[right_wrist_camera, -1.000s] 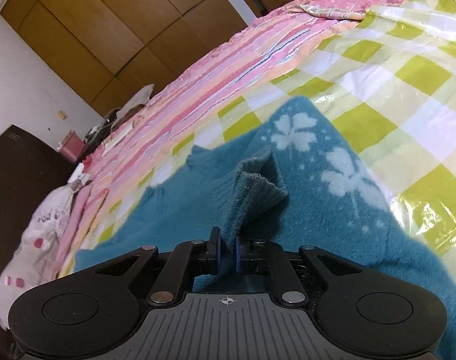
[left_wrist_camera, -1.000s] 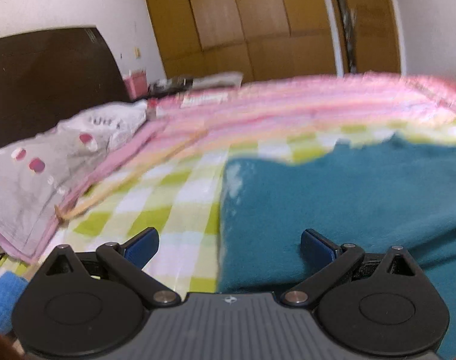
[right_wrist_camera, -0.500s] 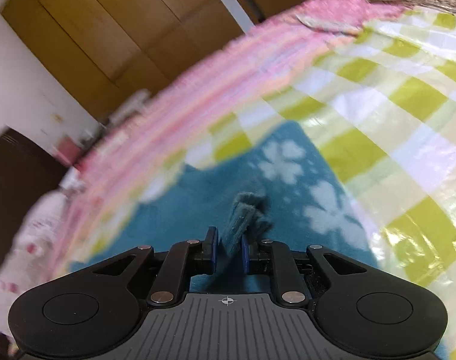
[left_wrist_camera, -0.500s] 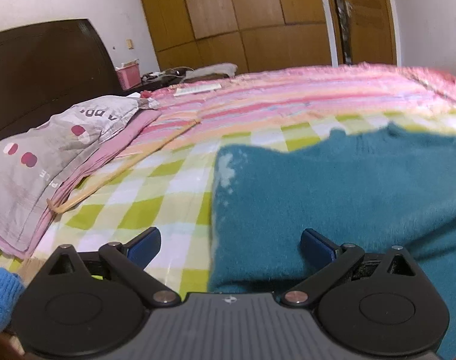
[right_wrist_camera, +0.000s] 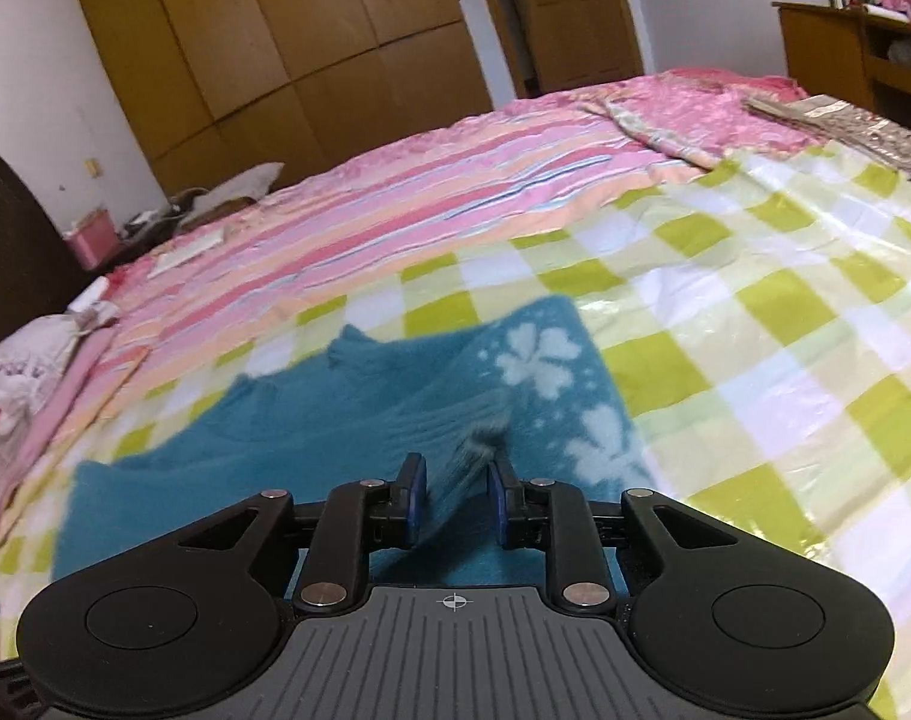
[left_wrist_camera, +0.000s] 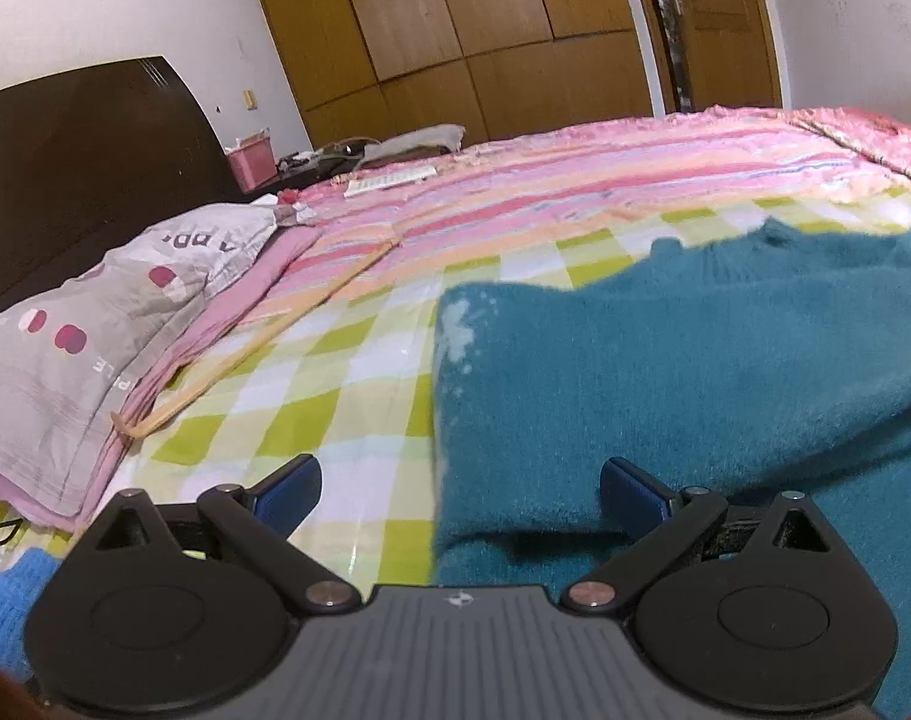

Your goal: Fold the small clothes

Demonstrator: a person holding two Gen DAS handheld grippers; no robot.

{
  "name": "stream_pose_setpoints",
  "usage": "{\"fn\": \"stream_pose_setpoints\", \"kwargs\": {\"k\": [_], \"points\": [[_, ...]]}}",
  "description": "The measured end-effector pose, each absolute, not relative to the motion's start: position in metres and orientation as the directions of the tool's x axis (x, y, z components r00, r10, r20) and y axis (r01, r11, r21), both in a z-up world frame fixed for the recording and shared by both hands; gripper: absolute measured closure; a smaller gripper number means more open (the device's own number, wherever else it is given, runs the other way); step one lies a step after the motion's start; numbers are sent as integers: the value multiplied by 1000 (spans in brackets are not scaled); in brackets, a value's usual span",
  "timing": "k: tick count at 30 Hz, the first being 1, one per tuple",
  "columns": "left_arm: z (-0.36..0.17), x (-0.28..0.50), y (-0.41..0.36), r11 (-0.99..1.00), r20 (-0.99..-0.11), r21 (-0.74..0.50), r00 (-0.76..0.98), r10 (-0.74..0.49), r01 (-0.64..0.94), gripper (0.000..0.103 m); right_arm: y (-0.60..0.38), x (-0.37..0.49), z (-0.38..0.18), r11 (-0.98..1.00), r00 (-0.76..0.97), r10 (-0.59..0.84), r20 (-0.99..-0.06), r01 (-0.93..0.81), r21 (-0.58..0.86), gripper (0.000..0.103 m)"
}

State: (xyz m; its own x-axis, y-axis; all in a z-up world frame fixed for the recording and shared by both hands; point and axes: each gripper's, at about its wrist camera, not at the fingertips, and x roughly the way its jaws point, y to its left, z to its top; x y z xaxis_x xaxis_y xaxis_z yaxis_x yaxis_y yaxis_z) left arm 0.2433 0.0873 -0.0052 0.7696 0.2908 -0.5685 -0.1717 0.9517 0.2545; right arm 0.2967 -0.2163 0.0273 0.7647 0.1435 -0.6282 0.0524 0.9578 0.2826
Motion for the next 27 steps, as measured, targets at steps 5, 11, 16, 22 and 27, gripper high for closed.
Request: {"fn": "stream_pose_setpoints", "kwargs": {"k": [5, 11, 16, 22, 27], "points": [[-7, 244, 89, 955, -576, 239, 766, 284, -175, 0, -213, 286, 37, 974, 826, 104, -553, 28, 225, 79], [-10, 245, 86, 951, -577, 256, 762, 293, -171, 0, -191, 290, 31, 979, 816, 178, -550, -88, 185, 79], [-12, 247, 88, 955, -598, 251, 750, 283, -160, 0, -188, 311, 5, 987, 736, 155, -659, -85, 138, 87], [-4, 240, 89, 960, -621, 234, 736, 270, -154, 0, -189, 301, 13, 985, 738, 165, -655, -91, 145, 84], [1, 224, 88, 964, -629, 222, 734, 254, -144, 0, -195, 279, 24, 979, 736, 199, -647, -117, 168, 84]]}}
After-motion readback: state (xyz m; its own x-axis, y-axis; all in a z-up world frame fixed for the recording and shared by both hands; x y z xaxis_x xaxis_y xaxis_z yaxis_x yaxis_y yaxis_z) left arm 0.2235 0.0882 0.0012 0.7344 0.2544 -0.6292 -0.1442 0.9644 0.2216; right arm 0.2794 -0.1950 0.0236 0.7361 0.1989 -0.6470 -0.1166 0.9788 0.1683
